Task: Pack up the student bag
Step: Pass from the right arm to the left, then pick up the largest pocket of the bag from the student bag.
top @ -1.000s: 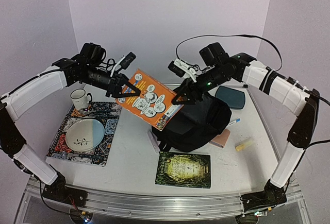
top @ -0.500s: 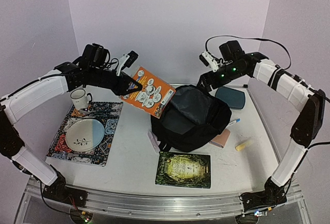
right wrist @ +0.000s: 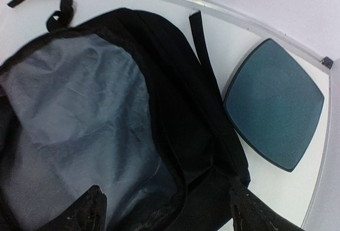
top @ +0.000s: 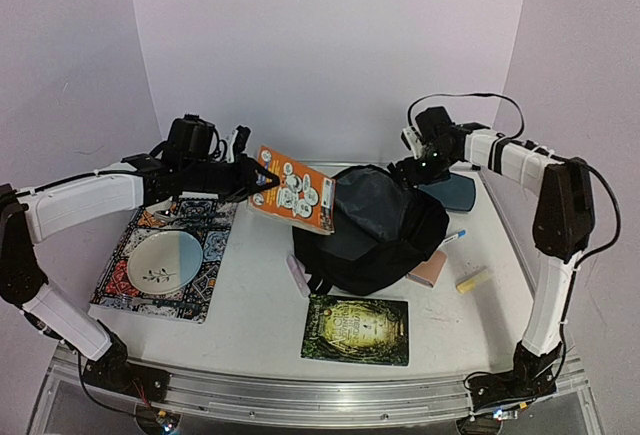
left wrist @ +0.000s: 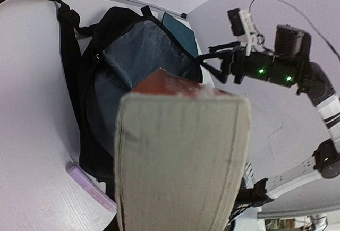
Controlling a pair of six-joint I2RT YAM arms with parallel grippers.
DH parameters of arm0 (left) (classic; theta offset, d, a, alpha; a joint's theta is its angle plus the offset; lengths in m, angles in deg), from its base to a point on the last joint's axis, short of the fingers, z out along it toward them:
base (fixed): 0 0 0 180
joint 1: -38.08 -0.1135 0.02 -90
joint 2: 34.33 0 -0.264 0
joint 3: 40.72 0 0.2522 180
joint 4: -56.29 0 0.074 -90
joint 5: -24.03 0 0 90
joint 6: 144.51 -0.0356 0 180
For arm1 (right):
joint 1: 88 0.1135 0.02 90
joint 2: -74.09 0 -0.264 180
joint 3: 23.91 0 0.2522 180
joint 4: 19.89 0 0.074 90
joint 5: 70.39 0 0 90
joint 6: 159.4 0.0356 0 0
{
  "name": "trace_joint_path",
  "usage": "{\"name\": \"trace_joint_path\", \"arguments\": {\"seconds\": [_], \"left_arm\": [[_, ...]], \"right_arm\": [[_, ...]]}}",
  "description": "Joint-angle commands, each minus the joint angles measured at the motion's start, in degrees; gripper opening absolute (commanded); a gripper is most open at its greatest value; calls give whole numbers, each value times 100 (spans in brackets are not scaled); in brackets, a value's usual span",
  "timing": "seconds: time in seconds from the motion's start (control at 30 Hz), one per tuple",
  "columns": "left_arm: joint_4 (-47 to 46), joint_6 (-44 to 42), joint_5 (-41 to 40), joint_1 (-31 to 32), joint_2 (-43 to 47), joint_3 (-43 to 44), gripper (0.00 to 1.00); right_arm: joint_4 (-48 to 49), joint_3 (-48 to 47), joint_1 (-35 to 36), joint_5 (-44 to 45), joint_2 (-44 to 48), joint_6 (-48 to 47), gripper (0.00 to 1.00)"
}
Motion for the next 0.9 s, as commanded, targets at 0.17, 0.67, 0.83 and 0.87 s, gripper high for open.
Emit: {"name": "trace_joint_path", "arguments": {"seconds": [0.17,0.67,0.83,0.87], "left_arm": [[-1440,1753,-310,152,-64,59,0],[-1785,3029,-711,338,-503,-331,0],[-1817,3344,-852,359,-655,-331,0],[-1816,3421,-862,365,-693,-322,0]], "right_arm": [[105,-504,-2,9,-820,-68,60],[749,10,176,-1110,695,436,0],[1220,326,501,-1064,1282,537,0],[1290,355,594,-1037,1370,551,0]]}}
